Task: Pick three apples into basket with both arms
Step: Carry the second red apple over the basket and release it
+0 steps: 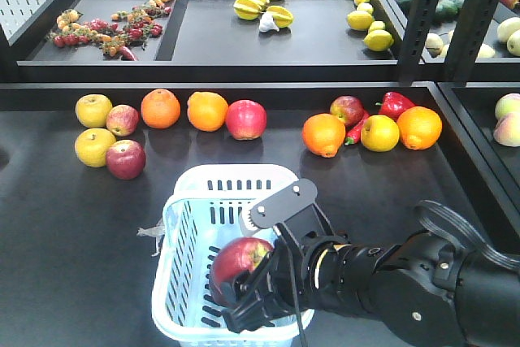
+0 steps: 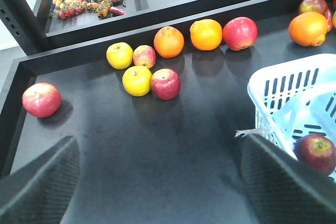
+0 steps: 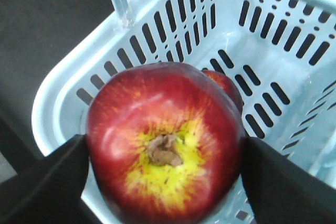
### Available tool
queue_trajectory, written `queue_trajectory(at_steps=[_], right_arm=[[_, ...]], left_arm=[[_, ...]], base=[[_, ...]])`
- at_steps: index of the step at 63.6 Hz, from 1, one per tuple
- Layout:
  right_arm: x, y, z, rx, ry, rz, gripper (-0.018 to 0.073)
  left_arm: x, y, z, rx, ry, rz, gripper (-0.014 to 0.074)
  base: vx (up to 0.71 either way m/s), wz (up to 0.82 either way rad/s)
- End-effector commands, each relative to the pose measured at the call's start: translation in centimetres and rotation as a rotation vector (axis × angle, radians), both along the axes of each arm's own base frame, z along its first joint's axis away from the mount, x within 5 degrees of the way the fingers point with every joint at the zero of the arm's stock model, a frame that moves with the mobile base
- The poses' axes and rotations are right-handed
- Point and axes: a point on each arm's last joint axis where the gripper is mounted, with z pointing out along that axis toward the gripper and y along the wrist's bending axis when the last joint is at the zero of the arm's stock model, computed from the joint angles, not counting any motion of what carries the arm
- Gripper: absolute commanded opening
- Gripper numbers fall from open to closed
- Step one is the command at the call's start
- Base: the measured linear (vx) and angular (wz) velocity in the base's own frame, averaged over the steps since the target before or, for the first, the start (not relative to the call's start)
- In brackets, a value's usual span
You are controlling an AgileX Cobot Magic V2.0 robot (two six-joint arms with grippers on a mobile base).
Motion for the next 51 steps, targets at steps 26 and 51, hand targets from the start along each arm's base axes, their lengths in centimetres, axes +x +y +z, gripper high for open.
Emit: queue_trajectory(at_steps=[26,51], right_arm=[[-0.1,-0.4,2.7,0.051,-0.044,-0.006,0.0662],[0.8,-11.3,6.6,-0.098,0.026,-0.278,0.0635]], left_arm=[[0.2,-0.1,1.1,-0.015,-0.079,-0.011,0.0593],[0.2,-0.1,1.1,-0.015,-0.079,-0.011,0.0593]], base=[[0.0,0.0],[0.0,0.0]])
